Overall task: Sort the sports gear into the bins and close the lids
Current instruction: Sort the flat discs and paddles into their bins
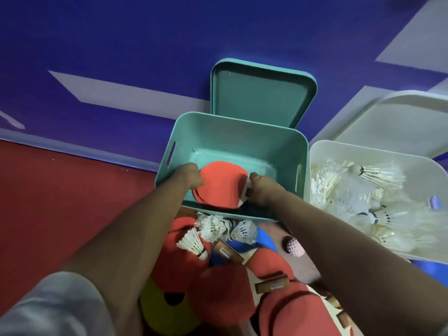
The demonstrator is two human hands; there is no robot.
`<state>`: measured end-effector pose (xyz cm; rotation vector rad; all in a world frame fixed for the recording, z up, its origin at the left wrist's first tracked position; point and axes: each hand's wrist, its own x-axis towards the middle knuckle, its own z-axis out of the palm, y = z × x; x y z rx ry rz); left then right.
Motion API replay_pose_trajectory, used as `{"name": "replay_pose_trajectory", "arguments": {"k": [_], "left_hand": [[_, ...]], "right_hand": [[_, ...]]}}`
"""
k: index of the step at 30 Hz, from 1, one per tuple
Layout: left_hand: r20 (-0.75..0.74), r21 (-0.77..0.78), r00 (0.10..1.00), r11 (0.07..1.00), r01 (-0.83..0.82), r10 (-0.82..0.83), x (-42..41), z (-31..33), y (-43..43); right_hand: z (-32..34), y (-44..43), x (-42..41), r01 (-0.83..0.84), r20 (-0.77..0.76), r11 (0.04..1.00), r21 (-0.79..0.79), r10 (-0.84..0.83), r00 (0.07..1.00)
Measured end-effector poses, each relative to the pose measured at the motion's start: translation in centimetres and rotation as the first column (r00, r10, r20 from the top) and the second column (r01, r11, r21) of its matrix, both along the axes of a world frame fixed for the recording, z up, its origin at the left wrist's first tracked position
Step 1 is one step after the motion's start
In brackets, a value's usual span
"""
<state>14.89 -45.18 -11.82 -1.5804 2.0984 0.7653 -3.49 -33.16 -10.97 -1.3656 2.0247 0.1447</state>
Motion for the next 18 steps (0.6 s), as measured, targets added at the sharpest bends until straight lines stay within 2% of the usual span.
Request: {"name": "replay_pose_trajectory", "arguments": {"k": [3,5,7,10,14,16,18], "left_hand": [[-0.222,-0.071,0.967,0.987,-0.145,0.127,-0.1,2.3,1.2],[-0.422,-0.09,0.883,0.96,-0.265,0.204,-0.1,4.7,3.0],[-0.568,-0.089,0.8,0.953,-0.29,0.191,0.2,7.2,5.5],[-0.712,-0.086,0.69,0.958,-0.272,0.132,1.6,9.5,10.3],[-0.819,-0.076,0.564,0.954,-0.29,0.106,3.8,10.5,15.9],[-0.792,-0.048,0.588,0.943,-0.329,0.165,5.6,9.4,17.7],[-0.731,-0.049,0.649,0.932,-0.358,0.211,7.4,7.7,18.8]], "right_hand": [[3.2,1.4,0.4,0.07,0.087,0.983,-0.169,-0.056,0.995],[6.0,3.2,1.0,0.117,0.138,0.948,-0.297,-0.078,0.987],[8.5,5.4,1.5,0.154,0.159,0.9,-0.407,-0.096,0.982],[11.1,9.7,2.3,0.228,0.213,0.823,-0.52,-0.133,0.968],[11.4,15.2,3.4,0.259,0.218,0.757,-0.601,-0.156,0.963],[10.0,17.3,4.2,0.26,0.198,0.775,-0.576,-0.176,0.964],[8.1,18.4,5.1,0.299,0.232,0.791,-0.534,-0.202,0.951]]}}
